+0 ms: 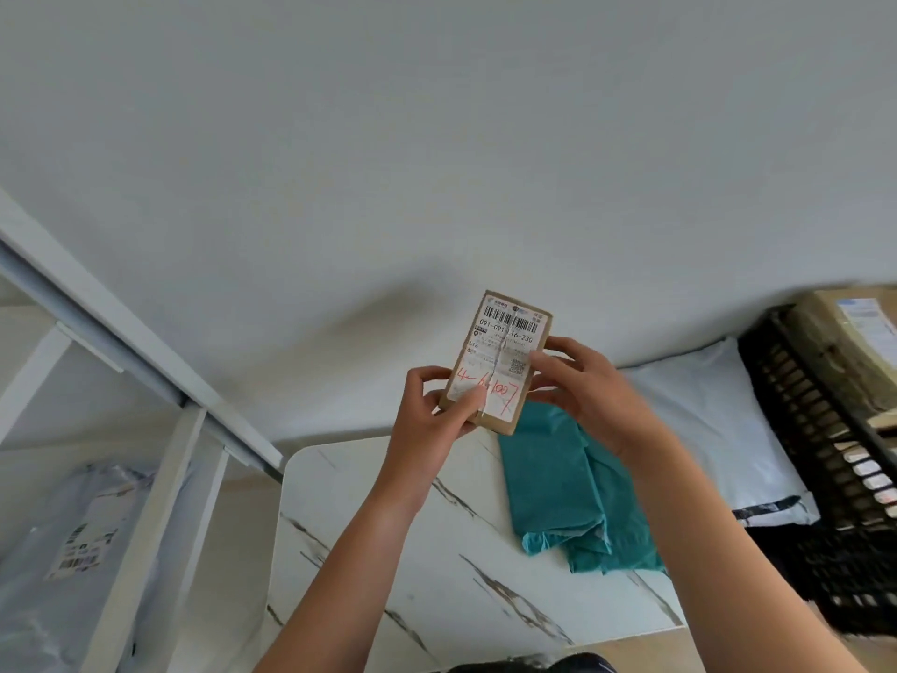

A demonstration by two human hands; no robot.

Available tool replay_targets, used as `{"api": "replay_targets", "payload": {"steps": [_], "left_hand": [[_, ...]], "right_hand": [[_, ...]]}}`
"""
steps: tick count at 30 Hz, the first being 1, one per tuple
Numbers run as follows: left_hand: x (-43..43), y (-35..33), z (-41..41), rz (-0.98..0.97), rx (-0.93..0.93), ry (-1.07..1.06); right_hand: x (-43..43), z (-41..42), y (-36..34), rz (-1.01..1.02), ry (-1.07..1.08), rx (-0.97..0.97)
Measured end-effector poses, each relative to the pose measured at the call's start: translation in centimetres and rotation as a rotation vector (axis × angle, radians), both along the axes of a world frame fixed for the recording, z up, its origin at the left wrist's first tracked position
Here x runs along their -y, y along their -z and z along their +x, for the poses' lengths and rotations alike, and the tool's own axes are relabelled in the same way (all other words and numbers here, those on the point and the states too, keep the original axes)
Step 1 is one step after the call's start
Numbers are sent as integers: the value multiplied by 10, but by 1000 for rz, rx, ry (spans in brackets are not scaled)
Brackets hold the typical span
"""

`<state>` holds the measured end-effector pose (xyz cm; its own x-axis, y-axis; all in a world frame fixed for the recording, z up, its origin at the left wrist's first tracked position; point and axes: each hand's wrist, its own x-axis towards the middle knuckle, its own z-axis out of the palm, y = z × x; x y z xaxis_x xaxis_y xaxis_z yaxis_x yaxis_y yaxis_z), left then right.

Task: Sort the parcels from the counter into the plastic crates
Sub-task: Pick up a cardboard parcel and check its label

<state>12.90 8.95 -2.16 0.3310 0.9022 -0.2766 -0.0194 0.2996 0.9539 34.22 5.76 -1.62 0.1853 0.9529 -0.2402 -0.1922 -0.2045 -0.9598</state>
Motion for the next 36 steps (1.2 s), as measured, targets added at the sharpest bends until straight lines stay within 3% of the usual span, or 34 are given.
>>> {"api": "replay_targets", "payload": {"steps": [10, 17, 26, 36], "left_hand": [[2, -2, 16, 5, -11, 112], [-5, 21, 19, -49, 31, -4], [1, 67, -3, -170, 50, 64], [-5, -2, -6, 161, 49, 83]], "right_hand": [[10, 8, -11, 31, 106, 198], [20, -4, 17, -86, -134, 39], [38, -16, 67, -155, -136, -34], [38, -16, -4, 134, -96, 201]]}}
